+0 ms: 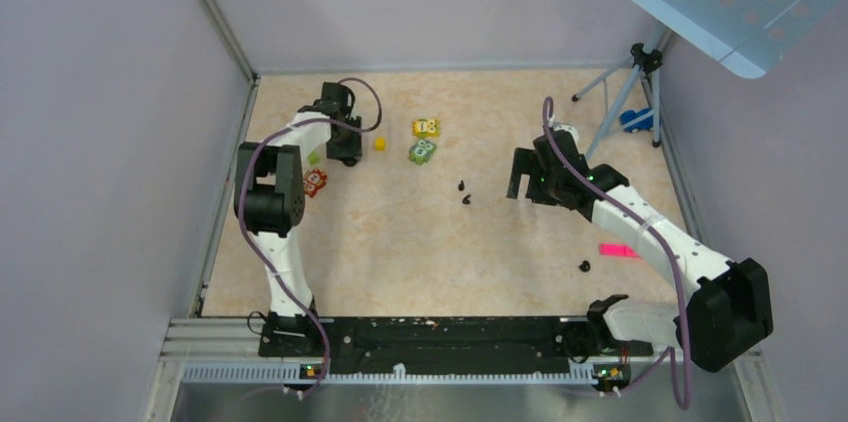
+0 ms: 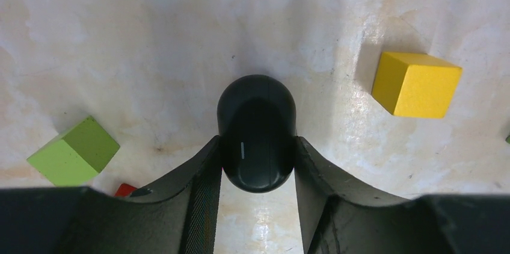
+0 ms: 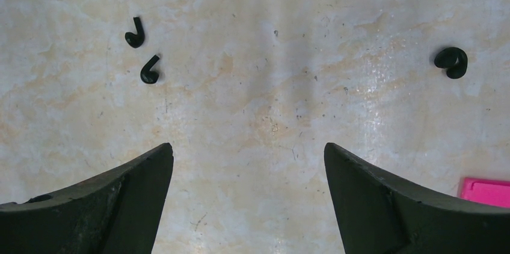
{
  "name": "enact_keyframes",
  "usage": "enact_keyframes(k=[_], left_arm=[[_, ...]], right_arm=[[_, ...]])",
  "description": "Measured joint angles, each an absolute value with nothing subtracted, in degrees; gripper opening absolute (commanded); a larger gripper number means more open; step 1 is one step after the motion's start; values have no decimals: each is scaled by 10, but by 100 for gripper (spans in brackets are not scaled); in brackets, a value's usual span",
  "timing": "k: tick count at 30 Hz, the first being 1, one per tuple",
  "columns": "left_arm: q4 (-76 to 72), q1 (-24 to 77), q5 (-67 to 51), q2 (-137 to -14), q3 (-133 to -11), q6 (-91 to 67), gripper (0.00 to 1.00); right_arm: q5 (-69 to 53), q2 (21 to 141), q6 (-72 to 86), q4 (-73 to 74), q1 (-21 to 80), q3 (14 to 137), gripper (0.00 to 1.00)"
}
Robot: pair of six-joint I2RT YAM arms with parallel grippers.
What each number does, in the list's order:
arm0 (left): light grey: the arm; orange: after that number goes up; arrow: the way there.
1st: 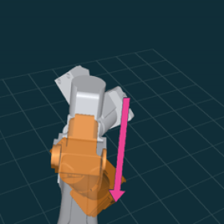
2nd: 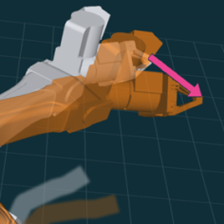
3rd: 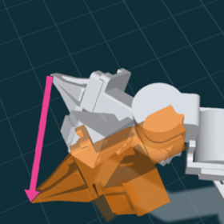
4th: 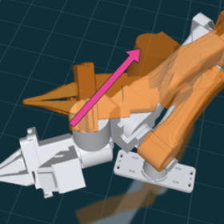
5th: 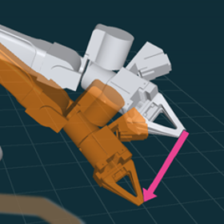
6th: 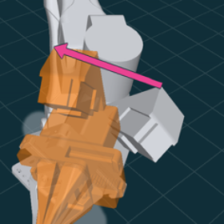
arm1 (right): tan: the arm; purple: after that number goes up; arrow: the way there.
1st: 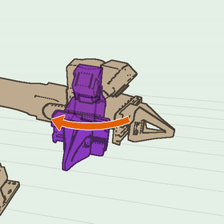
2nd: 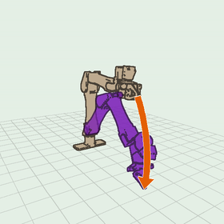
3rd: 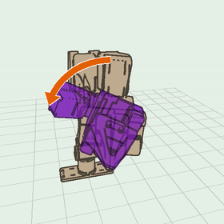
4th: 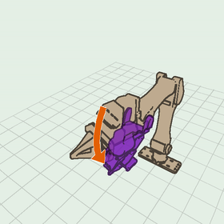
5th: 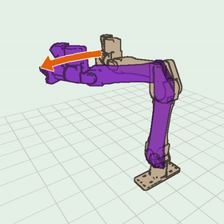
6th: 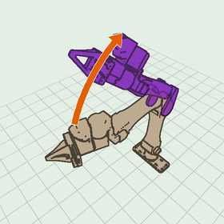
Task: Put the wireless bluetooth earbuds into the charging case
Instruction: Pick up the charging case from the center of the board.
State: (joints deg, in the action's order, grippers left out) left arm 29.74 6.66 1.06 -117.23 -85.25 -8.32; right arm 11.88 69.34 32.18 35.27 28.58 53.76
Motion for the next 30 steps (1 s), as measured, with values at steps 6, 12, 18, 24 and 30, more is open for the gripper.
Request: enact_keyframes(k=[6, 12, 18, 24, 30], left_arm=[[300, 67, -4, -1165, -845, -83, 42], [315, 72, -86, -1080, -762, -89, 40], [296, 123, -198, -943, -658, -127, 39], [207, 234, -297, -843, -532, -192, 39], [160, 269, -357, -845, -485, -237, 41]], right_arm=[[117, 693, 322, 352, 286, 538, 93], [102, 693, 322, 348, 286, 538, 93], [76, 693, 328, 328, 286, 538, 91], [24, 692, 352, 291, 286, 537, 90], [-5, 690, 377, 264, 286, 527, 89]])
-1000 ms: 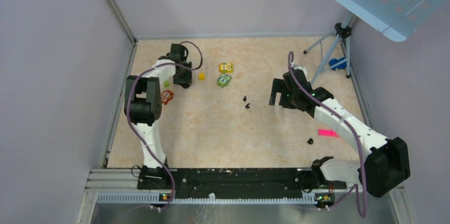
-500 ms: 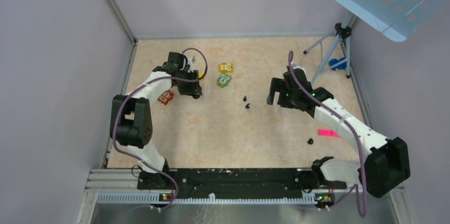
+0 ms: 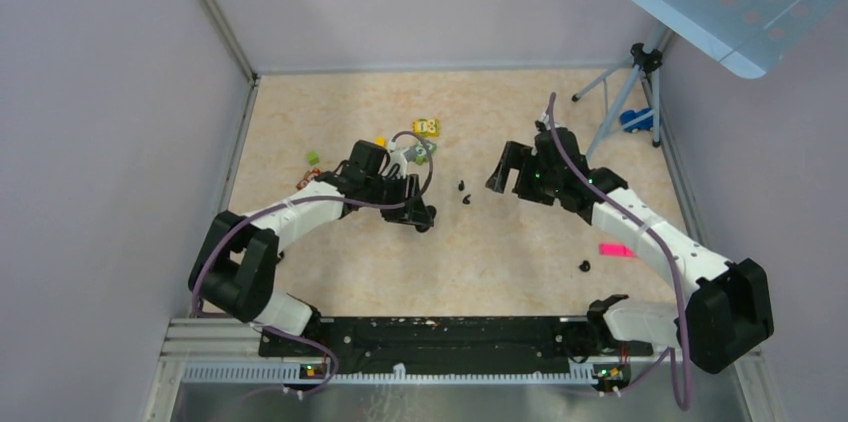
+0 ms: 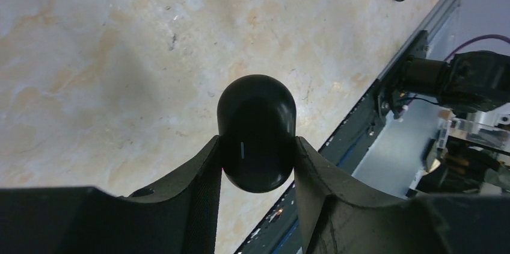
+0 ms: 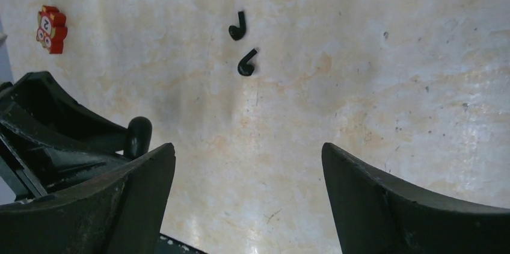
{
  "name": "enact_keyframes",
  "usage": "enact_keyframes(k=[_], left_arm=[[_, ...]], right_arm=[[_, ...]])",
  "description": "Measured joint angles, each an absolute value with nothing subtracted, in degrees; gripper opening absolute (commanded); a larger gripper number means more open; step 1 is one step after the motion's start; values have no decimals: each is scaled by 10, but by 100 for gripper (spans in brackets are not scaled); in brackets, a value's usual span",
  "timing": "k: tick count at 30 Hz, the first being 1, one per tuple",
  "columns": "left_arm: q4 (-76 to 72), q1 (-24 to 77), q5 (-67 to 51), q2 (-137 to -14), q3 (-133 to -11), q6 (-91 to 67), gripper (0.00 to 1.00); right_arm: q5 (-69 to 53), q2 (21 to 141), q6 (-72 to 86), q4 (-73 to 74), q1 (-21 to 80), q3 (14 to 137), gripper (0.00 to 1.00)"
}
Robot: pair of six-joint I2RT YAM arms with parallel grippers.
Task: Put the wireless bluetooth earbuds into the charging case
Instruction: Pick up the charging case from the center of the board, then pass from the left arm to the right
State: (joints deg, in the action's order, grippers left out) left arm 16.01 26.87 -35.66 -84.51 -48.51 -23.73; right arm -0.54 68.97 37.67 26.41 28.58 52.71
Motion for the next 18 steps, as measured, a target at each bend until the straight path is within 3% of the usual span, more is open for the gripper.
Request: enact_keyframes(k=[9, 18], left_arm=[[93, 269, -440, -853, -481, -270, 42], [98, 275, -406, -844, -481, -258, 43]], right_arm=[[-131, 692, 480, 156, 289, 435, 85], [-210, 736, 600, 21, 311, 431, 82]])
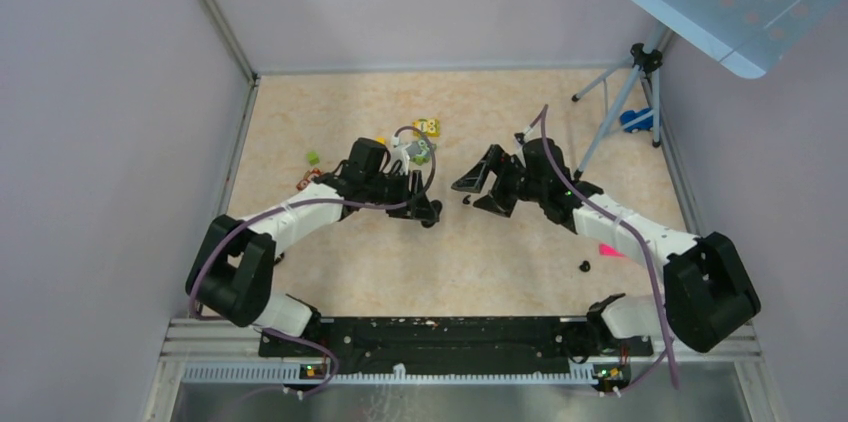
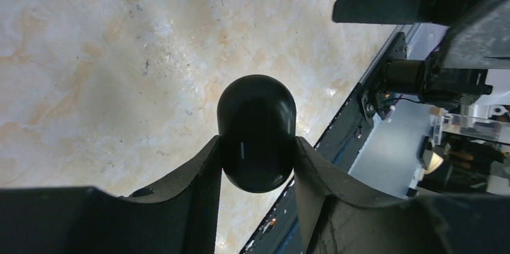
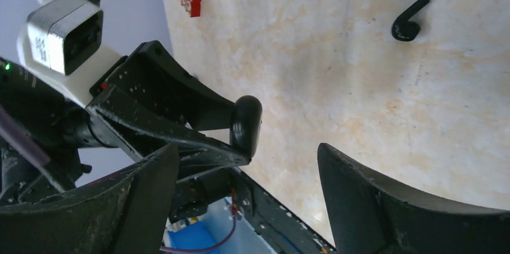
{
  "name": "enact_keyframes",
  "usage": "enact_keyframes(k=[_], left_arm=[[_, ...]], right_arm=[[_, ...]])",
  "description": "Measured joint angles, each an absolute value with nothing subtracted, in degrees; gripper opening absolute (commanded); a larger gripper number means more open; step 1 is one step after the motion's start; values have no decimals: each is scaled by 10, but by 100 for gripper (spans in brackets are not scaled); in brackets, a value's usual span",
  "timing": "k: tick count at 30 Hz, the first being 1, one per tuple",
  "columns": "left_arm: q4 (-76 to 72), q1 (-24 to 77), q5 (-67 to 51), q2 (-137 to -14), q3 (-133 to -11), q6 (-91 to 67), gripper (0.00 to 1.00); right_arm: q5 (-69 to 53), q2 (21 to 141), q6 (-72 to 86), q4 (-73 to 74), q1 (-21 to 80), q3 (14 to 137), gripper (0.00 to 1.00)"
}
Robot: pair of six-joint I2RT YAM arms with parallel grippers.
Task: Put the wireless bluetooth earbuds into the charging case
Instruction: Pass from the left arm to the right
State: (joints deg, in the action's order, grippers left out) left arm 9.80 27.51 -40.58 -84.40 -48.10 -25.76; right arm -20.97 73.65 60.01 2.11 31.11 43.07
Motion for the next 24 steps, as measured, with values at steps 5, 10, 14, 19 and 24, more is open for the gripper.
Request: enact_keyframes(k=[5, 10, 14, 19, 24], left_arm=[[105, 288, -368, -814, -481, -237, 43], [107, 302, -339, -802, -481, -221, 43], [107, 312, -324, -799, -481, -210, 43], [109, 319, -316, -795, -481, -206, 43], [118, 320, -308, -792, -486, -202, 43]], right_arm=[[-236, 787, 633, -9, 320, 444, 80], [-261, 825, 652, -25, 340, 471, 58], [-272, 835, 667, -43, 349, 473, 45], [-277, 838, 679, -58, 351, 473, 49], [-281, 844, 679, -60, 355, 473, 48]])
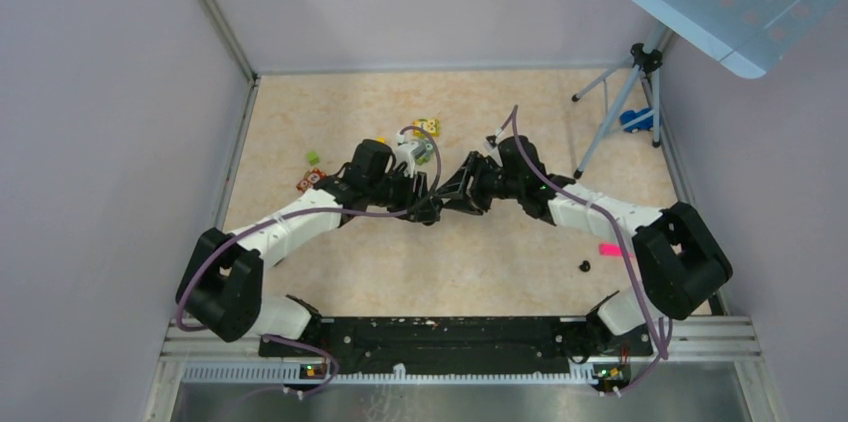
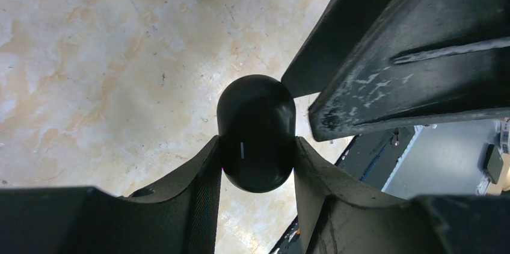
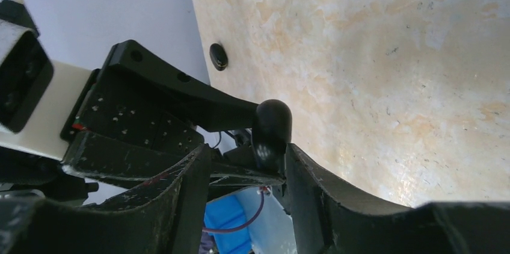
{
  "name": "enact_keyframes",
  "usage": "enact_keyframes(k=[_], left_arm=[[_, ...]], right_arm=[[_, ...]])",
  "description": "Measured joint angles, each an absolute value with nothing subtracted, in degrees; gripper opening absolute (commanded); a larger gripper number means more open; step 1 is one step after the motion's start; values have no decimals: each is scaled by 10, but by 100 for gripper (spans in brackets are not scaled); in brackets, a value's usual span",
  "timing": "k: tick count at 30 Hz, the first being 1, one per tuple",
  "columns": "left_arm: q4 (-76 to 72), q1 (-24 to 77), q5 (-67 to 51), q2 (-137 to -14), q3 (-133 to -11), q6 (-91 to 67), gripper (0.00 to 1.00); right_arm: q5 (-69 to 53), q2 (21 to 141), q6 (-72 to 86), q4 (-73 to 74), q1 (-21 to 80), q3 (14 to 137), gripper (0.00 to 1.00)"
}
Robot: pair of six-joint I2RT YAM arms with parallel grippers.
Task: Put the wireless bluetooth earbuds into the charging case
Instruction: Pass from the left arm to the right
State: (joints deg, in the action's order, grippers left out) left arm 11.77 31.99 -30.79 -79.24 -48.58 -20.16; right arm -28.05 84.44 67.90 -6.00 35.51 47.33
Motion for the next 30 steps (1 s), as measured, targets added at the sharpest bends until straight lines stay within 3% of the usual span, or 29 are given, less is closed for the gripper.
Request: enact_keyframes(k=[12, 14, 16, 18, 21, 23, 25, 30], left_arm=[[121, 324, -305, -787, -490, -195, 44], [121, 324, -305, -783, -490, -195, 47], [122, 325, -305, -781, -491, -195, 50], [126, 325, -300, -778, -491, -196, 55], [132, 325, -296, -776, -492, -196, 69], [139, 326, -295, -776, -499, -197, 87], [152, 327, -295, -776, -513, -196, 98], [212, 325, -285, -776, -573, -187, 99]], right_arm=[[-288, 879, 675, -63, 369, 473, 40], [-291, 879, 675, -67, 371, 473, 32], [-296, 880, 675, -72, 372, 473, 16], [-297, 882, 672, -77, 373, 473, 0], [-301, 886, 671, -80, 373, 473, 0], [-302, 888, 670, -81, 374, 473, 0], [-305, 890, 665, -82, 374, 473, 0], [-316, 891, 626, -72, 365, 474, 0]])
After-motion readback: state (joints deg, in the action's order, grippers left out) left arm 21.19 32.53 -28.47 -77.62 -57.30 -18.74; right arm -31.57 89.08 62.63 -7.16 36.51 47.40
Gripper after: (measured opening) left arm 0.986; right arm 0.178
